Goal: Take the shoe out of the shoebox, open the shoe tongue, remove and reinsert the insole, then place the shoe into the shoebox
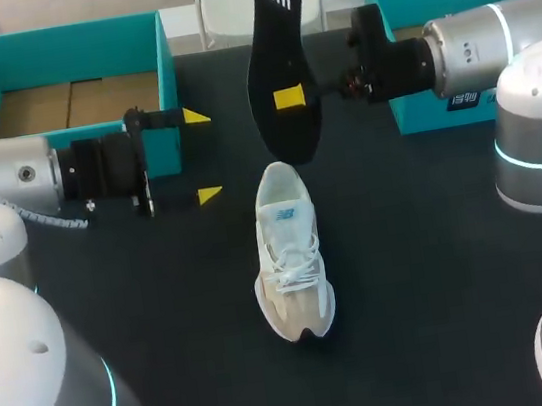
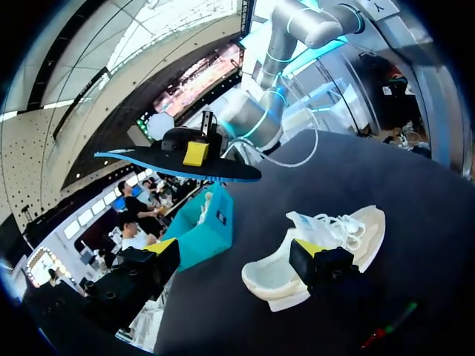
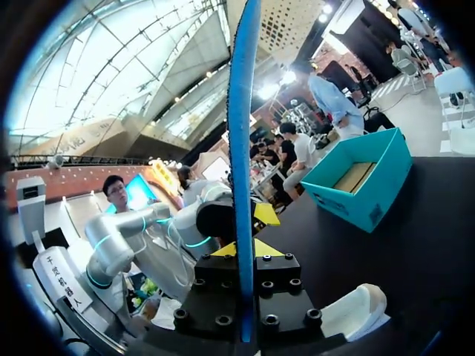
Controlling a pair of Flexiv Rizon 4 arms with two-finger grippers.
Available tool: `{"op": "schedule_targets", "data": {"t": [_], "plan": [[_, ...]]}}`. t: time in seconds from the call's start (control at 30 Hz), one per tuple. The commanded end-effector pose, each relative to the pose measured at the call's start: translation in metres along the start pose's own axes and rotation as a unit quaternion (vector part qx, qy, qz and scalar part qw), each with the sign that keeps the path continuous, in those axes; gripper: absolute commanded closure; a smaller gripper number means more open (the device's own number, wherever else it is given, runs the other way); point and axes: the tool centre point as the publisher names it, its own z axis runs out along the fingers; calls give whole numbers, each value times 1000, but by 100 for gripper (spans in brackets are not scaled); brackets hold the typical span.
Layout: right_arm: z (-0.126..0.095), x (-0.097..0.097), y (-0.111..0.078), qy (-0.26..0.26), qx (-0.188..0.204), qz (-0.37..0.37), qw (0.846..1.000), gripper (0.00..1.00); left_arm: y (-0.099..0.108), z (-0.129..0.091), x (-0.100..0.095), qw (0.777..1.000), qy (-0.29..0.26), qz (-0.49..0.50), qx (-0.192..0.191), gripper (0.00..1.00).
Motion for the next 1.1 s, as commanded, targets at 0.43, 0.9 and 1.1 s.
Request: {"op": "schedule_targets", "data": {"t": [0.43, 0.9, 1.1], "plan": [[14, -55, -22, 5, 53, -92, 994, 100, 77, 10, 37, 991, 81, -63, -87, 0], [36, -72, -51, 7, 61, -103, 993, 100, 104, 28, 61, 986, 100, -84, -105, 0], [36, -72, -51, 7, 61, -103, 993, 100, 104, 28, 63, 987, 86, -85, -110, 0]]}}
